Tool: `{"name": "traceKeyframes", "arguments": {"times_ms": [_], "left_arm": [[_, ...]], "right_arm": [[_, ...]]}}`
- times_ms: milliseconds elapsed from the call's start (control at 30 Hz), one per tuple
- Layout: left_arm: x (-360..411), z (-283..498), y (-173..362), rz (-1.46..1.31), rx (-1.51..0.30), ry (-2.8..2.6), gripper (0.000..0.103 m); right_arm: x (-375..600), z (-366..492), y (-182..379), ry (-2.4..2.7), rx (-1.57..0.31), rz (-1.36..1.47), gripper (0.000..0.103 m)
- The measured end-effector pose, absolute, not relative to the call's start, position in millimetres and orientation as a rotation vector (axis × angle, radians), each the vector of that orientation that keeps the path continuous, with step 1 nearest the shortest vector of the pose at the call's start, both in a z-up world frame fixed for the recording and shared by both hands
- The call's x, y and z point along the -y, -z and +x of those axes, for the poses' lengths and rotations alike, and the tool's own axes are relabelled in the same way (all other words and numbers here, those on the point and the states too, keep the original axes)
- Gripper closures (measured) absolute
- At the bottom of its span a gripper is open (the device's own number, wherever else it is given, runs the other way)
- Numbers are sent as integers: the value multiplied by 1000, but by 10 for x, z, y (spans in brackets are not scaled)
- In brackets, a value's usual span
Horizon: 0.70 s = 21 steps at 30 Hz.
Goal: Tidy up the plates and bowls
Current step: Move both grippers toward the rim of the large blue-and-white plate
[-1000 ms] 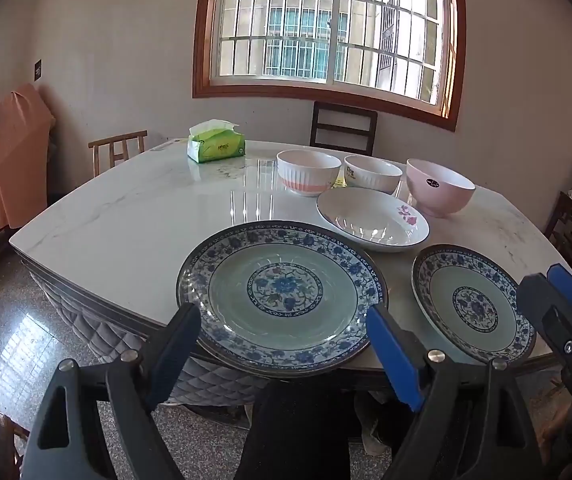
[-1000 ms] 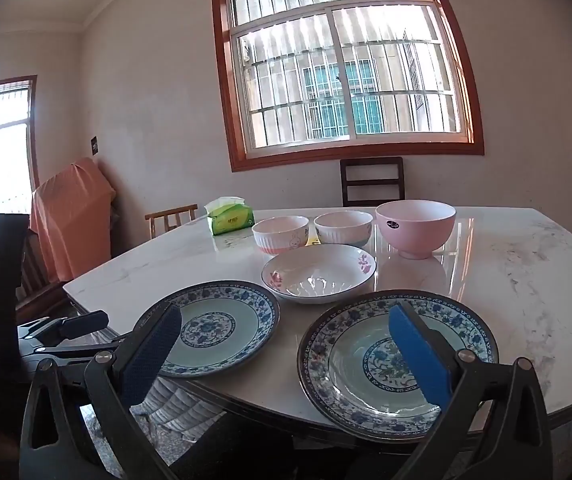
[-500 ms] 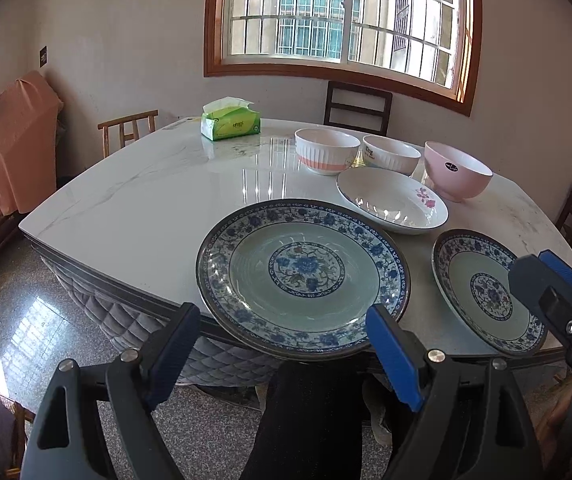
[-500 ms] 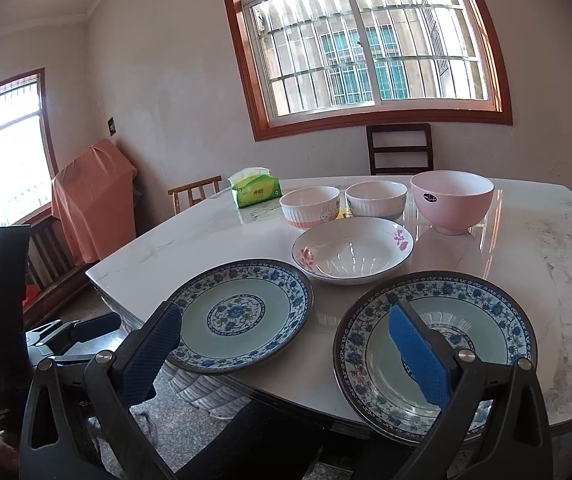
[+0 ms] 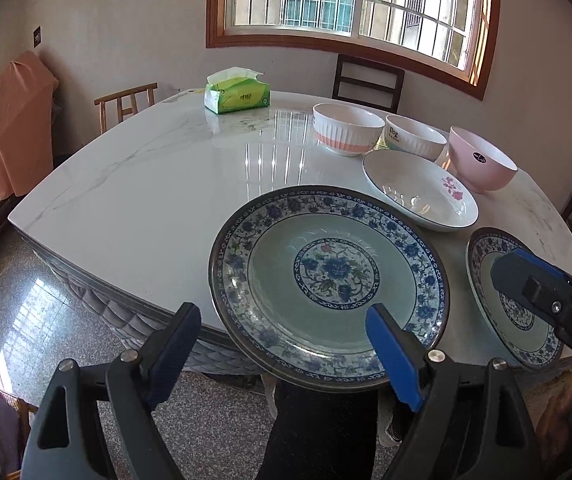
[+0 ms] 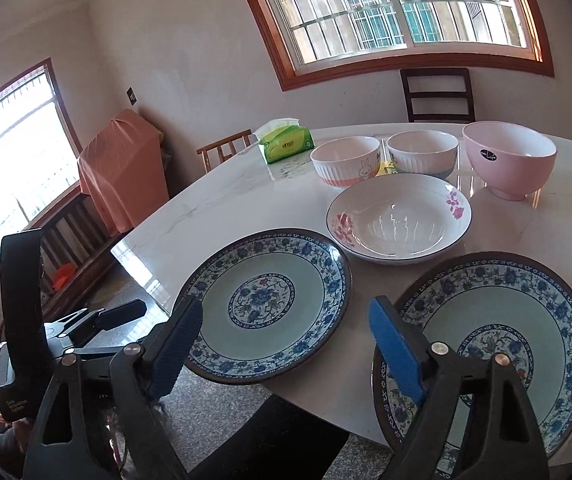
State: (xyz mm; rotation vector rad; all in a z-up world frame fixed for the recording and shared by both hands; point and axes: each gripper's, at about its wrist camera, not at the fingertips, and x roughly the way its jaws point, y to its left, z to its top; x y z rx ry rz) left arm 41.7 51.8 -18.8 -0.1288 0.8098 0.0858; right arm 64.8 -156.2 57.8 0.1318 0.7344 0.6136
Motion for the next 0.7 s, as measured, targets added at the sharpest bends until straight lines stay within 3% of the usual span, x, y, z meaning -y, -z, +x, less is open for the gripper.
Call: {"name": "traceKeyframes", "arguments": {"times_ms": [700], "left_arm": [[-859, 747, 417, -270, -933, -52, 17]], "right_arm": [[1321, 1344, -277, -623, -957, 134, 26]]}}
